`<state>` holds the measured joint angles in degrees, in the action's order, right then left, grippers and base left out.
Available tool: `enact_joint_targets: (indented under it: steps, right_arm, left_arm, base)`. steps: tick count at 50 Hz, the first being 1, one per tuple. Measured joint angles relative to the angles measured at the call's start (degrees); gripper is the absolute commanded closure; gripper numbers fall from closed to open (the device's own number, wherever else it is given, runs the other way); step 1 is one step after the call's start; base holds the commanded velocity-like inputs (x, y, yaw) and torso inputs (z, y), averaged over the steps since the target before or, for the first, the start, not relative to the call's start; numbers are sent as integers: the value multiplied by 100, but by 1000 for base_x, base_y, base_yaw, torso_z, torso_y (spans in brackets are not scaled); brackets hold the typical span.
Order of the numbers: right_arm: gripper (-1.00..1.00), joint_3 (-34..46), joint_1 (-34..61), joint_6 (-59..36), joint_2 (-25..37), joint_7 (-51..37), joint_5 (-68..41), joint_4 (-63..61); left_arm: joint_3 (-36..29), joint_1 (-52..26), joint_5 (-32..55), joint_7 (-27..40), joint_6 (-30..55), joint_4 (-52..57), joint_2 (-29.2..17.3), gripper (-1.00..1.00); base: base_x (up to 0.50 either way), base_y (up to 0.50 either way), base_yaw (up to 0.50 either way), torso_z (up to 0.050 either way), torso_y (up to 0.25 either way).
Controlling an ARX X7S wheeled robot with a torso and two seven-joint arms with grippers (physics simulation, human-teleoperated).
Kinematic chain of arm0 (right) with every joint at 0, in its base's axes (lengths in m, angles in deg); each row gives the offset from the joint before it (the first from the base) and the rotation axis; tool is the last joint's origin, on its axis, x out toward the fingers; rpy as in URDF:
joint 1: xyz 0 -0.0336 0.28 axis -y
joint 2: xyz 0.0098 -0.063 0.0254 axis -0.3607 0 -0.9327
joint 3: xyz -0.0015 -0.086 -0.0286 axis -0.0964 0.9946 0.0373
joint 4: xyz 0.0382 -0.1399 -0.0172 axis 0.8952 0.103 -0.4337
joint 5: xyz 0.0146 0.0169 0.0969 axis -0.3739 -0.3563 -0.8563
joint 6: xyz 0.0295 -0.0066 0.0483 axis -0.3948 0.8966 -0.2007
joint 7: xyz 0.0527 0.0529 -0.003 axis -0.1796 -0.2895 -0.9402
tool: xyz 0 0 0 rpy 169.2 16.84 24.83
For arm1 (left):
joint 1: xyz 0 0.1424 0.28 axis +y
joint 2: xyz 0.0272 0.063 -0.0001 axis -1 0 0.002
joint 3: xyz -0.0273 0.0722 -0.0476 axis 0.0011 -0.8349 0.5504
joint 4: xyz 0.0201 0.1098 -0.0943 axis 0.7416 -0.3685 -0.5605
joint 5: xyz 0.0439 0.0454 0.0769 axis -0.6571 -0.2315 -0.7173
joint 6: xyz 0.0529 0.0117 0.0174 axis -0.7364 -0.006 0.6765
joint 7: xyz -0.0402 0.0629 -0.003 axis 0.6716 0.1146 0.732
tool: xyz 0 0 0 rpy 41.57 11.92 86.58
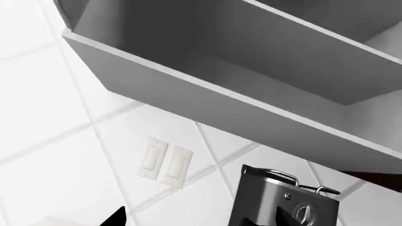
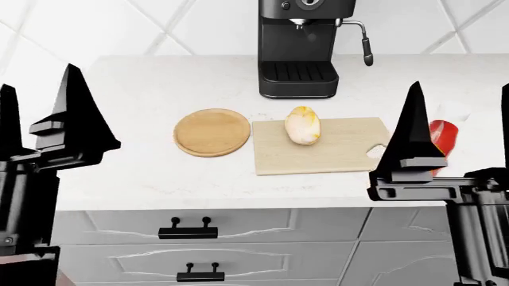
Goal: Pick the chicken breast from the plate and place it on the cutting board. Then pick the condiment bottle from the cabinet and place it next to the cutting board.
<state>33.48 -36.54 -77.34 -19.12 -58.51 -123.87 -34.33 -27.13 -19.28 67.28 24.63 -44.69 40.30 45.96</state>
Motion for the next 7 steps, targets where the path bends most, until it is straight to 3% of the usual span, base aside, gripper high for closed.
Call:
enact_joint_targets:
  steps: [7]
  right_arm:
    - [-100,-52,-198,365,328,-294,189,-232]
  left_arm:
    - [208,65,275,98,-81,197,-57,-100]
  base:
    - [0,0,0,0,0]
